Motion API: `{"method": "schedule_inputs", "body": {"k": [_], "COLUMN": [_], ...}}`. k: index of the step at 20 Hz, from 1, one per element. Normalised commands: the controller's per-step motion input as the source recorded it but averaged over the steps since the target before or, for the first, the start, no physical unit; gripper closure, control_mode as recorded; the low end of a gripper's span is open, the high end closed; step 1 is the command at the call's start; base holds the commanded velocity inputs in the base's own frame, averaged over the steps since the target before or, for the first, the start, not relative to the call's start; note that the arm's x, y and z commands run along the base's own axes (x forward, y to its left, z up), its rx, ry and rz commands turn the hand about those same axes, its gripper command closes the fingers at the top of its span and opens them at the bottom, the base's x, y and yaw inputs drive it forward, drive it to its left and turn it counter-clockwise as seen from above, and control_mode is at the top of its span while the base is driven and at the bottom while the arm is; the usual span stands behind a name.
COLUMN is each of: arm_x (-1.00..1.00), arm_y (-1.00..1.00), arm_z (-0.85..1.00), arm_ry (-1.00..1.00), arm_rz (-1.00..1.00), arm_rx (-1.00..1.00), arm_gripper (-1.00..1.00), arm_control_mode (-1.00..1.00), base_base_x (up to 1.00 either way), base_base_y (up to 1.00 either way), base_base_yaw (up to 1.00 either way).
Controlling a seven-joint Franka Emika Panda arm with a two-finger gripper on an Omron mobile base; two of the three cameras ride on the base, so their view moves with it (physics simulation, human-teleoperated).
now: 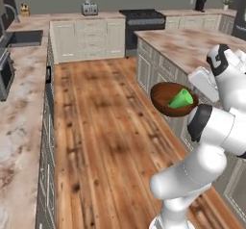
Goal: Place the cup inside the bowl on the dining table and move the bowl to any counter.
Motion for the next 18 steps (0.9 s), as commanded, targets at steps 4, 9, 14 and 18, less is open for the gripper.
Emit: {"method": "schedule_inputs", "body": {"k": [4, 9, 14, 18], "arm_x": [0.0, 0.0, 0.0, 0.0], "arm_y": [0.0, 0.0, 0.0, 0.0], "arm_z": [0.0, 0.0, 0.0, 0.0], "arm_ry": [0.0, 0.0, 0.0, 0.0], "arm_rz": [0.0, 0.0, 0.0, 0.0], "arm_rx": [0.0, 0.0, 0.0, 0.0], "arm_gripper": [1.0, 1.0, 1.0, 1.0], "arm_control_mode": [1.0, 1.0, 1.0, 1.0], "base_base_x": [0.42, 0.04, 0.0, 0.0], "base_base_y": [0.03, 0.14, 0.38, 0.61], "base_base_yaw": [0.0, 0.02, 0.29, 0.4]}}
